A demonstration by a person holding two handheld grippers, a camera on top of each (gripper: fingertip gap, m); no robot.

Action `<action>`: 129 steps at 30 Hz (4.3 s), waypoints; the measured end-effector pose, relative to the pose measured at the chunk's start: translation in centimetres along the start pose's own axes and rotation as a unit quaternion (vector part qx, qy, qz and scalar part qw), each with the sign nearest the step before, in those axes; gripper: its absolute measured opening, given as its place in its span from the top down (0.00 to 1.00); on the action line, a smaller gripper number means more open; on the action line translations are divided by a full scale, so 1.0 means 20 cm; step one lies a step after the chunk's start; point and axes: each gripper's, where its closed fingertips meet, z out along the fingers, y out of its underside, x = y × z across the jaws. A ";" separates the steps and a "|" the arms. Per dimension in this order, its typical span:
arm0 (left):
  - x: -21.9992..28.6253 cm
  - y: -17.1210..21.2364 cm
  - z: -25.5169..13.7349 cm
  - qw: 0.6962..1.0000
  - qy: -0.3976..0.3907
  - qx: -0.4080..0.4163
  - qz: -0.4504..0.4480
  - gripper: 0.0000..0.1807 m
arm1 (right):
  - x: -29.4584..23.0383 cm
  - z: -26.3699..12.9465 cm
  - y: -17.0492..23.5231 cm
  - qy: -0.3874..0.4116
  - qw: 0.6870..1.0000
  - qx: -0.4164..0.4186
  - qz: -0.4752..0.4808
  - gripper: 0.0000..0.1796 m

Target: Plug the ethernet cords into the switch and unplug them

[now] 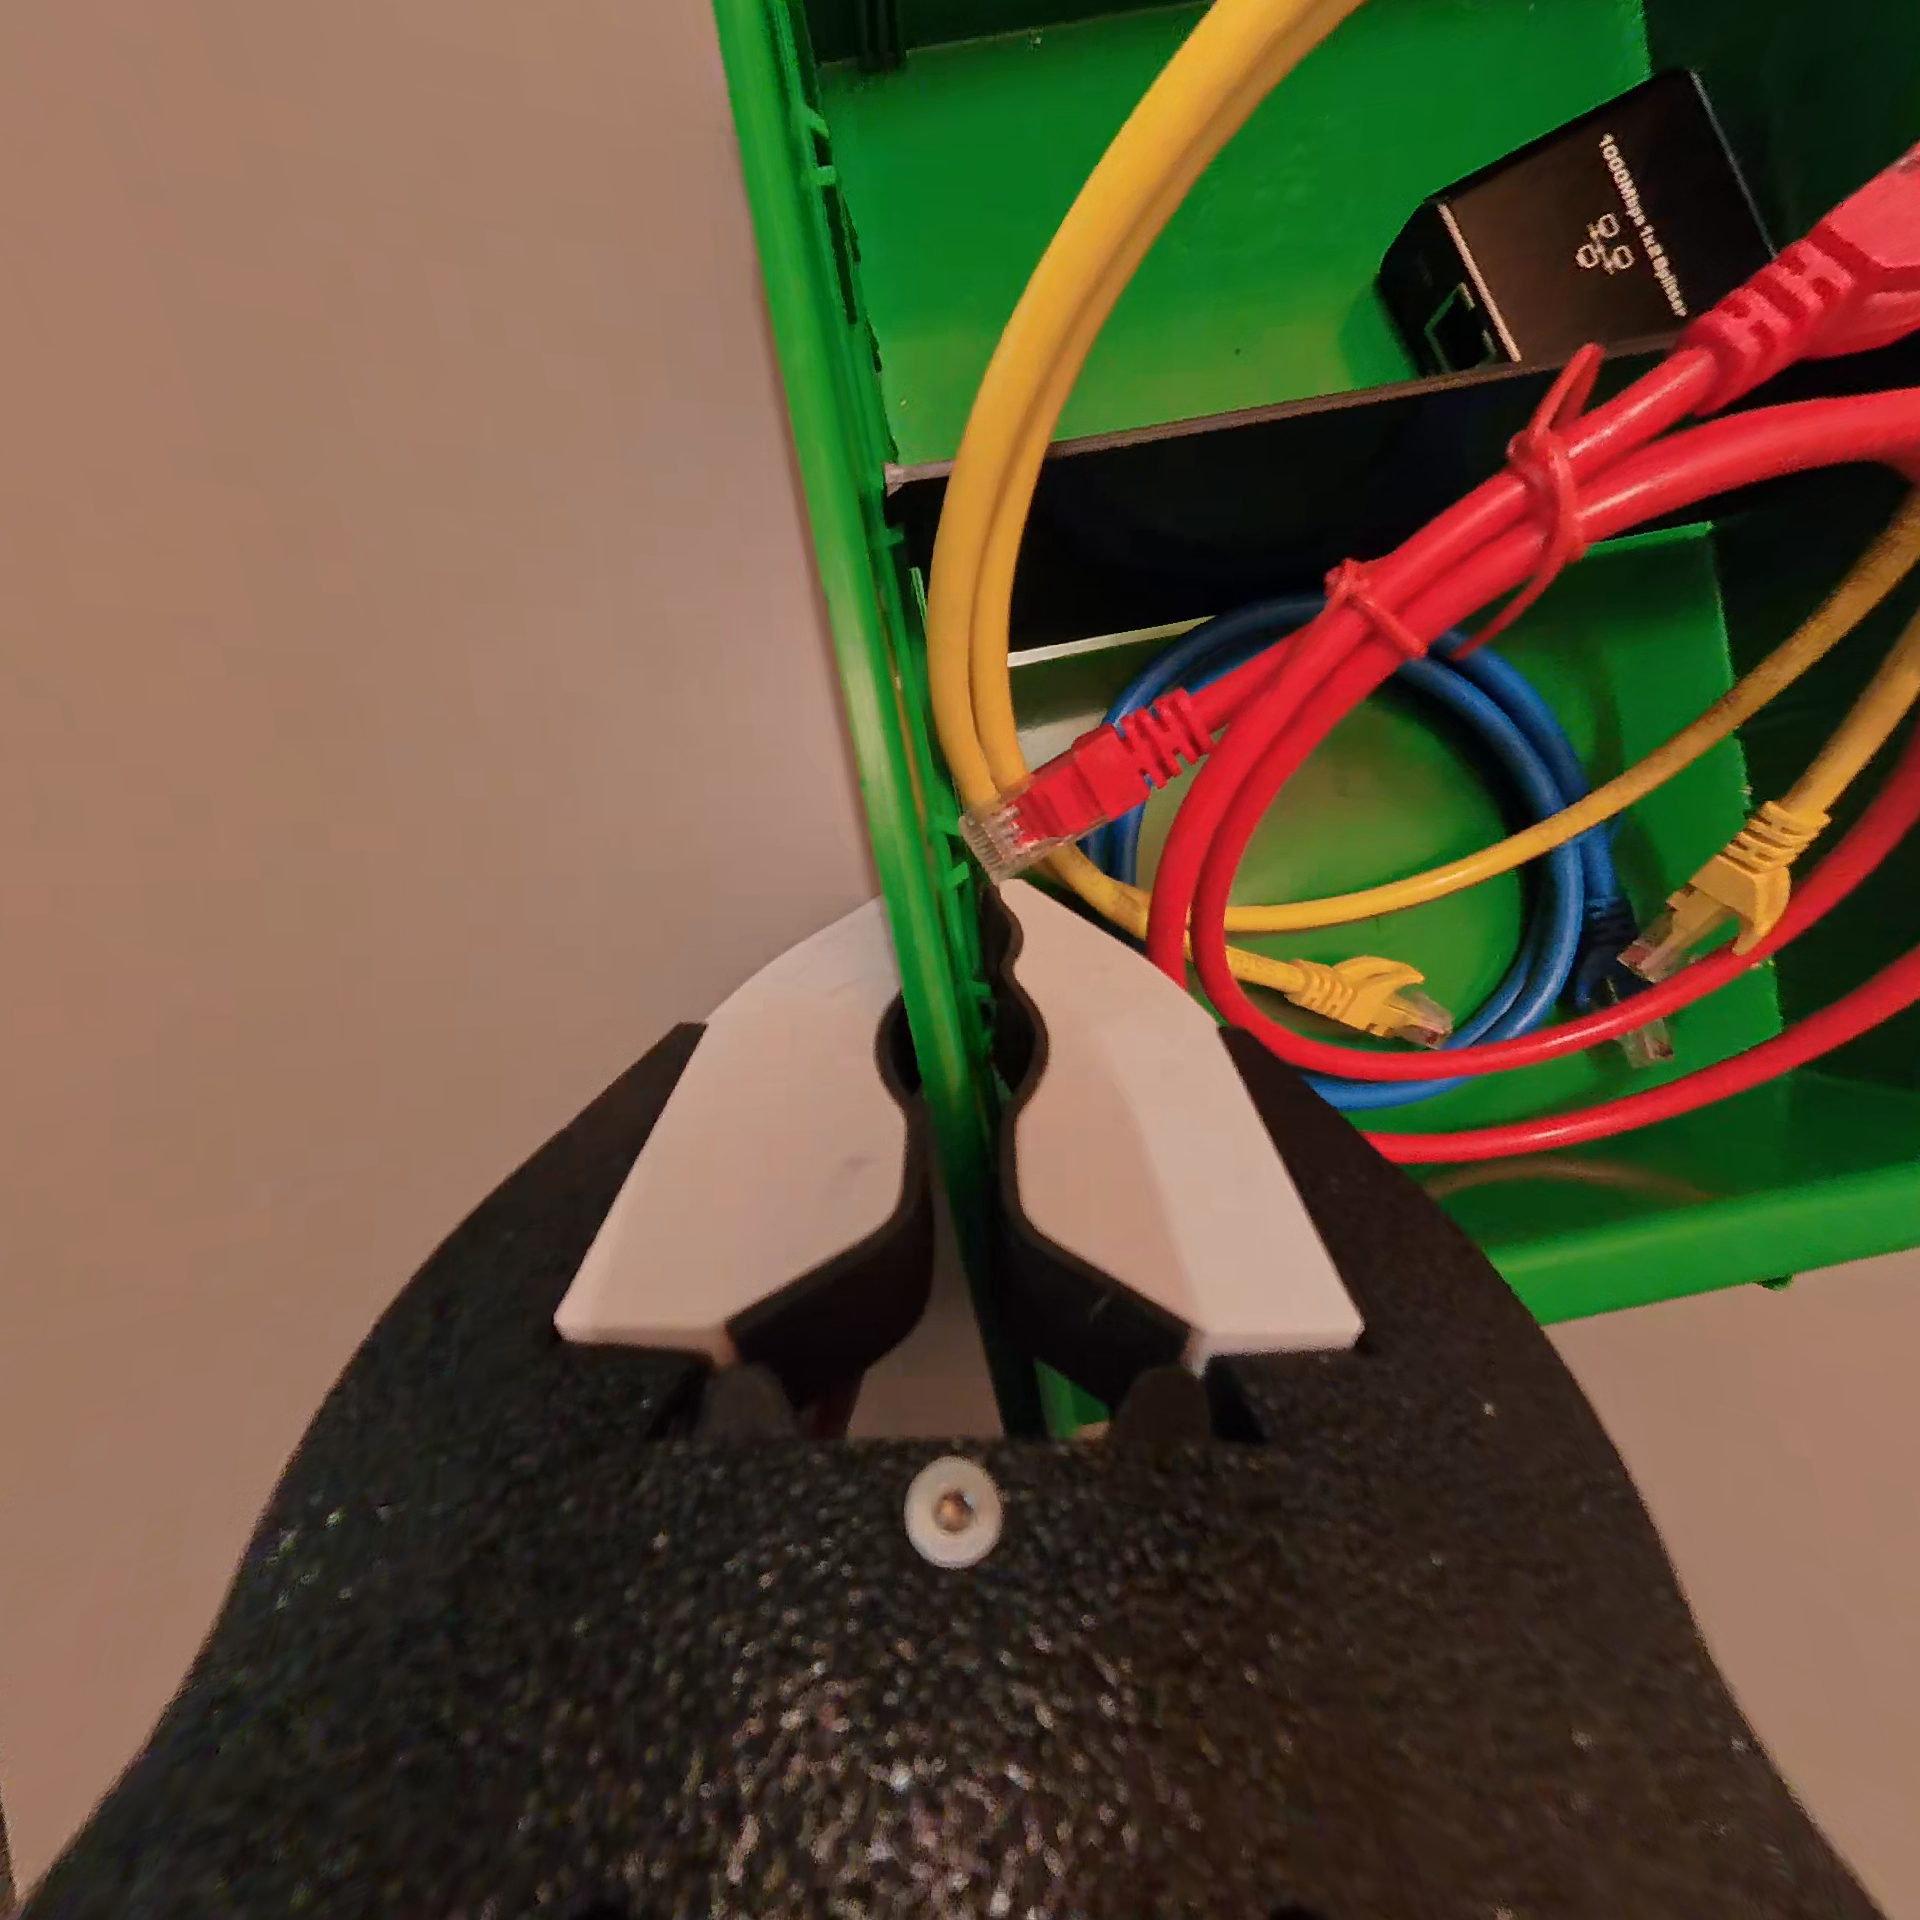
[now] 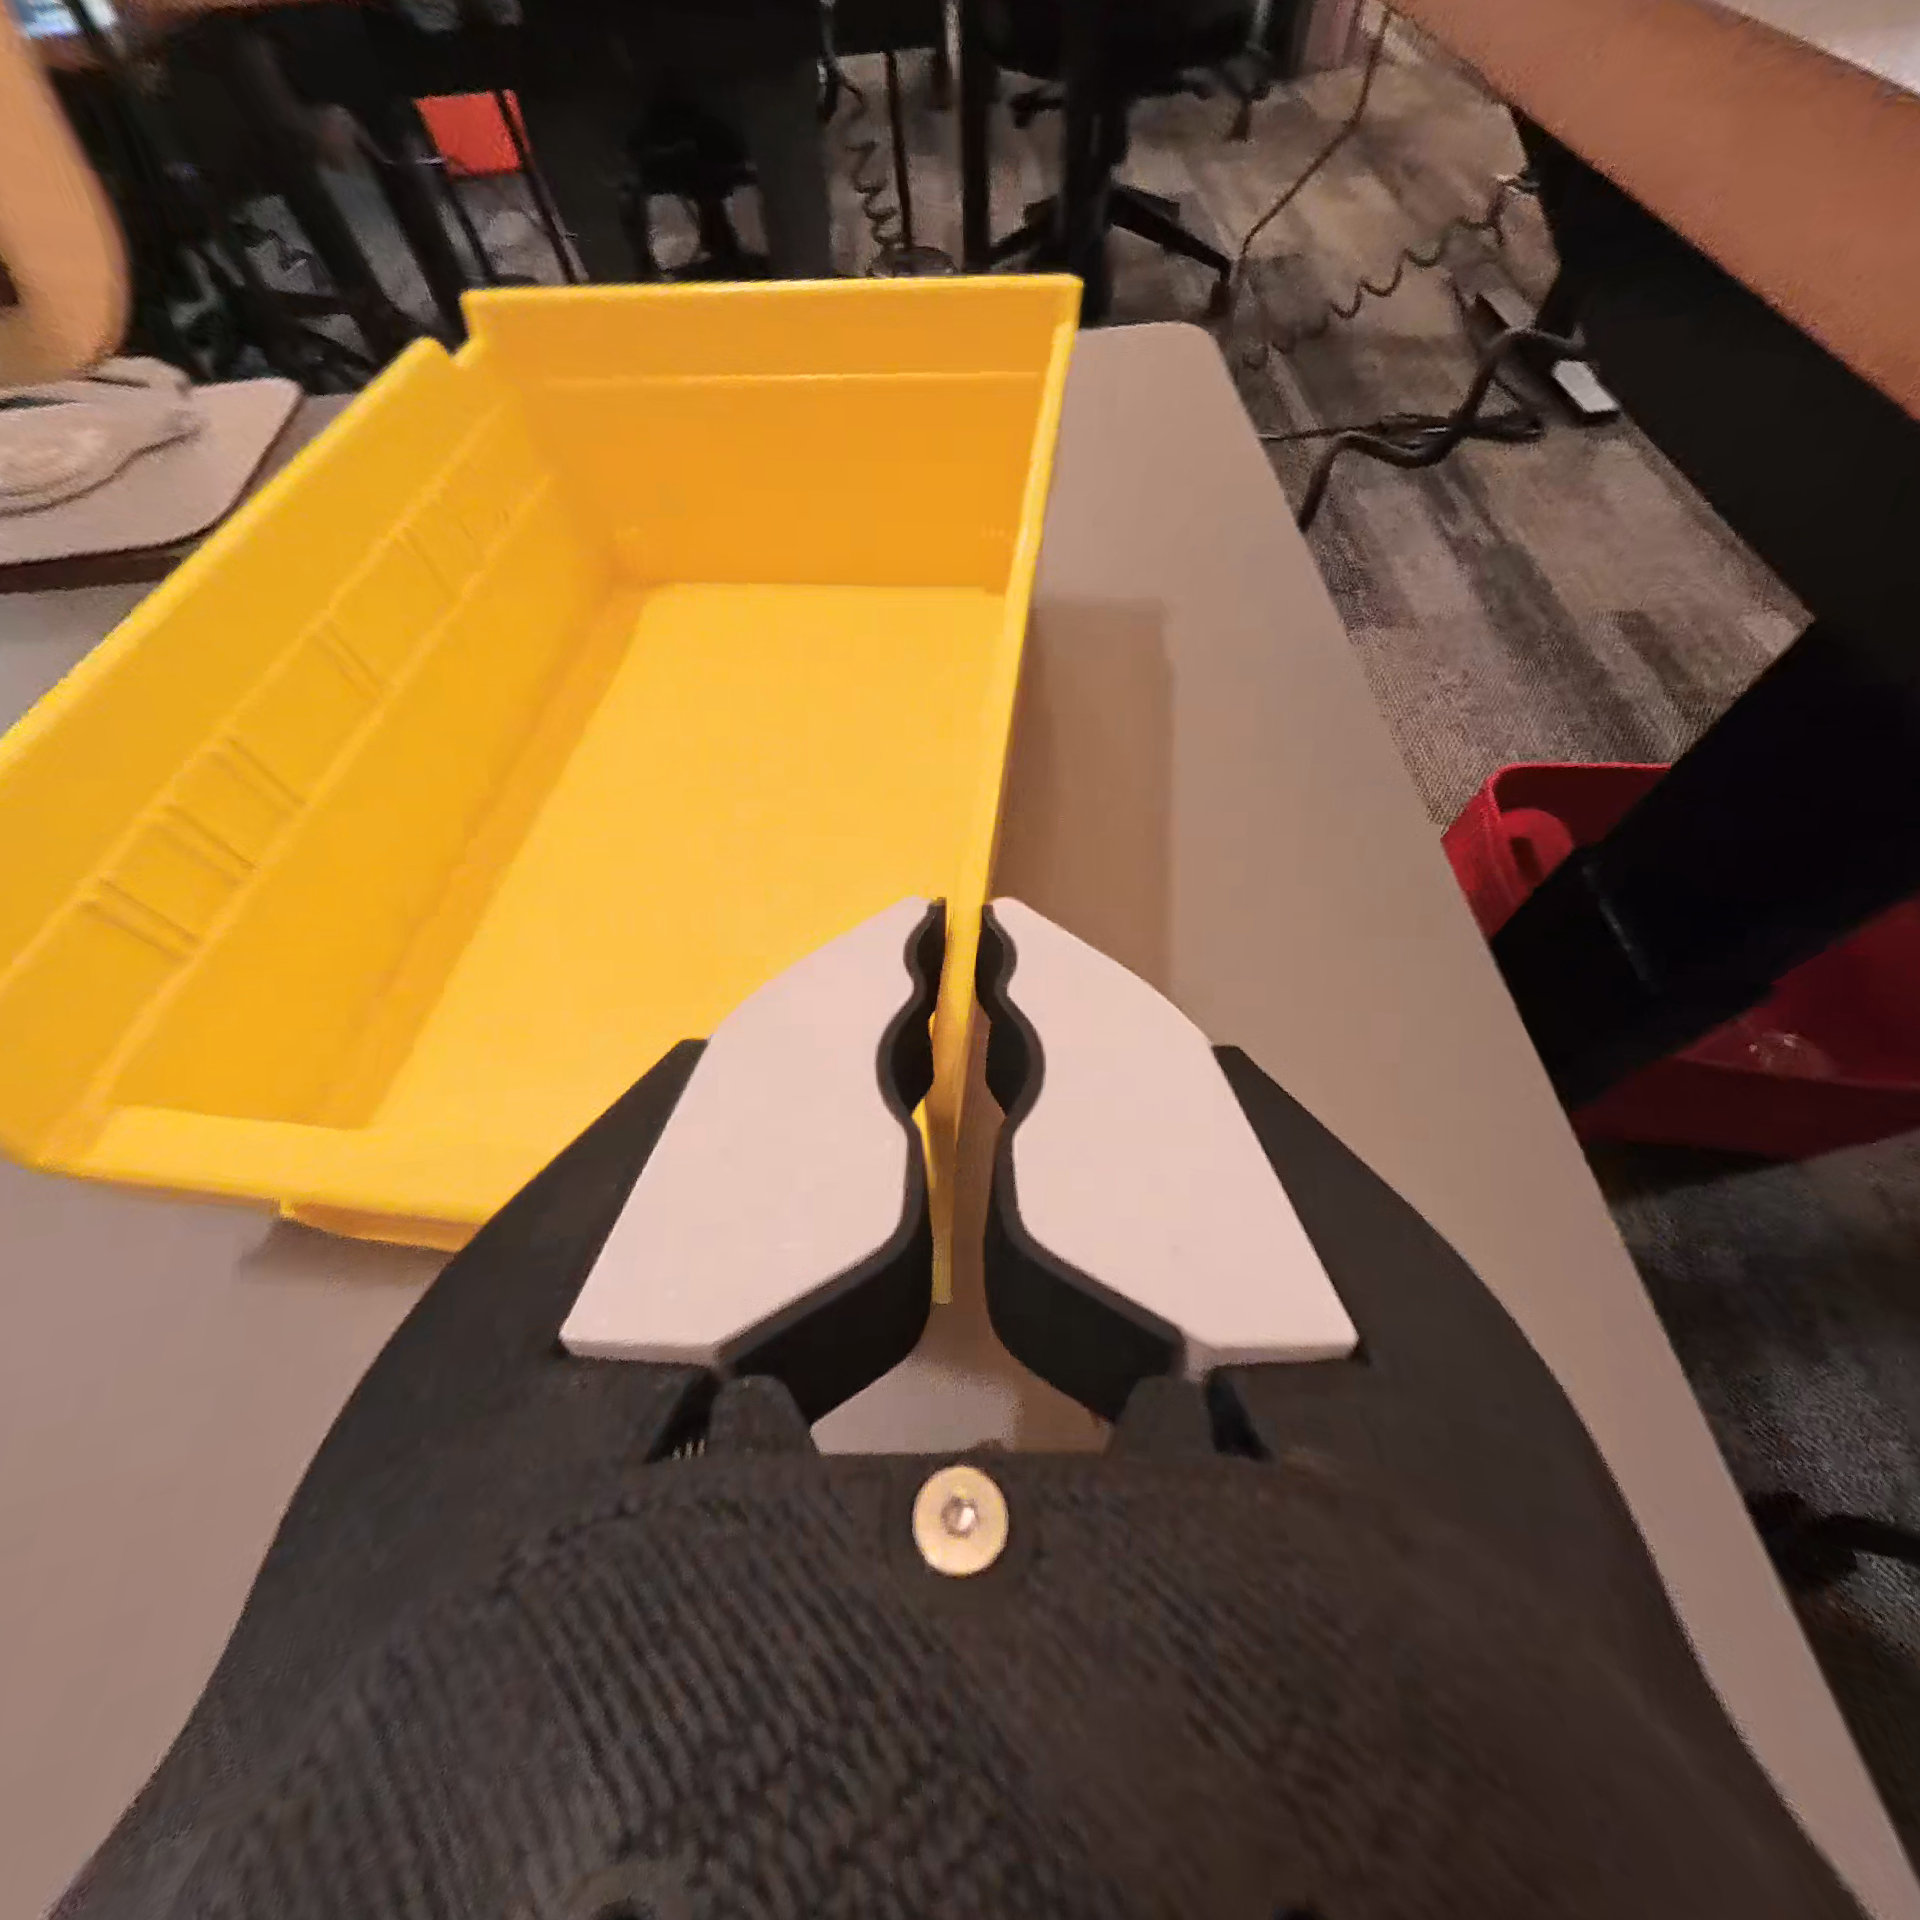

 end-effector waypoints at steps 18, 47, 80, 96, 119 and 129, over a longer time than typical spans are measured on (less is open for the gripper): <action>0.00 -0.35 0.03 0.997 -0.022 0.060 0.052 0.79 | -0.06 -0.01 -0.19 -0.024 0.998 0.046 -0.038 0.80; 0.76 -0.87 0.50 0.841 0.151 -0.263 0.448 0.58 | -1.18 -0.30 0.10 -0.328 0.930 0.043 -0.163 0.44; 0.56 -0.82 0.56 0.820 0.112 -0.228 0.512 0.74 | -1.13 -0.34 0.08 -0.282 0.933 0.034 -0.222 0.45; 0.66 -0.70 0.64 0.829 0.170 -0.252 0.469 0.60 | -1.12 -0.29 0.08 -0.263 0.936 0.019 -0.233 0.46; 0.81 -1.14 -0.09 0.847 0.139 0.049 0.511 0.66 | -1.32 -0.40 0.04 -0.321 0.917 0.060 -0.227 0.49; 1.61 -0.48 -0.46 0.760 0.228 0.016 0.609 0.66 | -1.83 -0.48 -0.20 -0.431 0.865 0.195 -0.168 0.53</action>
